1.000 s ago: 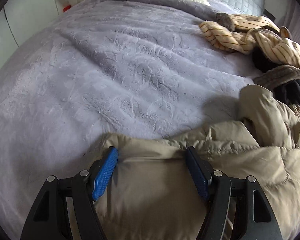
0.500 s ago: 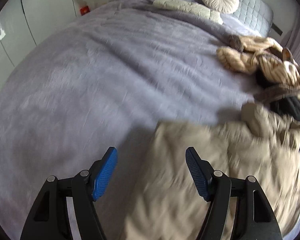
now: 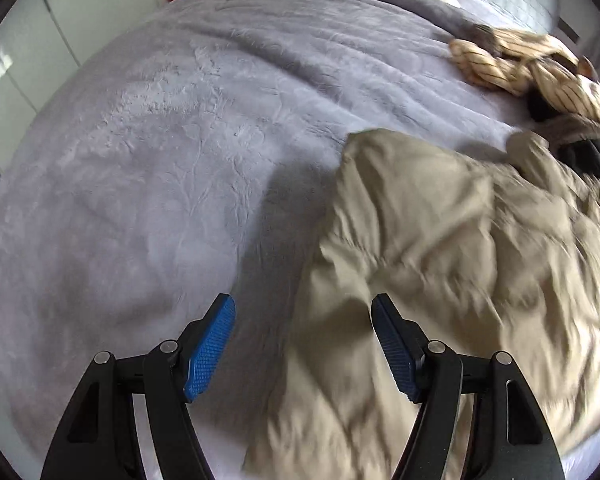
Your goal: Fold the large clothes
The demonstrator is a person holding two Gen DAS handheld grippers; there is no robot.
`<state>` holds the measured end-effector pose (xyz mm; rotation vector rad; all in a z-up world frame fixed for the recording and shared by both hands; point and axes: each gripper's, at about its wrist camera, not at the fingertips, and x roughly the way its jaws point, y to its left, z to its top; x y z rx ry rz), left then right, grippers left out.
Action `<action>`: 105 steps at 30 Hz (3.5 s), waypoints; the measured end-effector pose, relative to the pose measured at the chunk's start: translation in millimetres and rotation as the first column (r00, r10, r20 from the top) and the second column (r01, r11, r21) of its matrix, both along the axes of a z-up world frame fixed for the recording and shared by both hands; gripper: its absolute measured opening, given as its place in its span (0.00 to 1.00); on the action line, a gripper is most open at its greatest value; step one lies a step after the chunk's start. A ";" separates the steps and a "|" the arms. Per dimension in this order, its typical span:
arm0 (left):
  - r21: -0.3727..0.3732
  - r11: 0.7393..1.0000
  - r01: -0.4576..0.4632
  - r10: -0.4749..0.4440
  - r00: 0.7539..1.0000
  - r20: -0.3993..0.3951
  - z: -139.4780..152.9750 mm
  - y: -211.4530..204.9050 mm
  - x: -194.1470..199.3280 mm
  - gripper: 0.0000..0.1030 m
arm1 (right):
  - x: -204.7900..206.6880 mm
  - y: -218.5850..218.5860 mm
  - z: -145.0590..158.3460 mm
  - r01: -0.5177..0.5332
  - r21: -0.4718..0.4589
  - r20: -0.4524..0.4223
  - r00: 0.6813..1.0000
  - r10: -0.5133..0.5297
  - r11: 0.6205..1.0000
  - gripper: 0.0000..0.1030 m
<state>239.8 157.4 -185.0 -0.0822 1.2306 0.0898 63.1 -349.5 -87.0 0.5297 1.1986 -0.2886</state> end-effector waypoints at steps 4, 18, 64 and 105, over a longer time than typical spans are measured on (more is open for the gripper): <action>-0.024 0.999 0.042 -0.043 0.999 -0.024 15.1 -9.7 -34.1 0.70 | -24.3 21.5 5.0 0.005 0.060 -0.005 1.000 -0.005 0.998 0.44; -0.073 0.988 0.133 -0.140 0.985 -0.102 27.5 -42.7 -139.6 0.85 | -101.1 77.2 -5.3 0.031 0.202 -0.128 0.992 -0.005 0.979 0.57; -0.656 0.741 -0.144 0.067 0.988 -0.141 -48.5 19.0 -103.4 1.00 | -91.7 59.3 -80.3 0.242 0.686 -0.072 0.961 -0.268 0.686 1.00; -0.741 0.671 0.038 -0.067 0.998 -0.009 4.1 31.1 -177.6 0.17 | -147.5 71.7 -68.0 0.181 0.839 -0.019 0.952 -0.304 0.513 0.24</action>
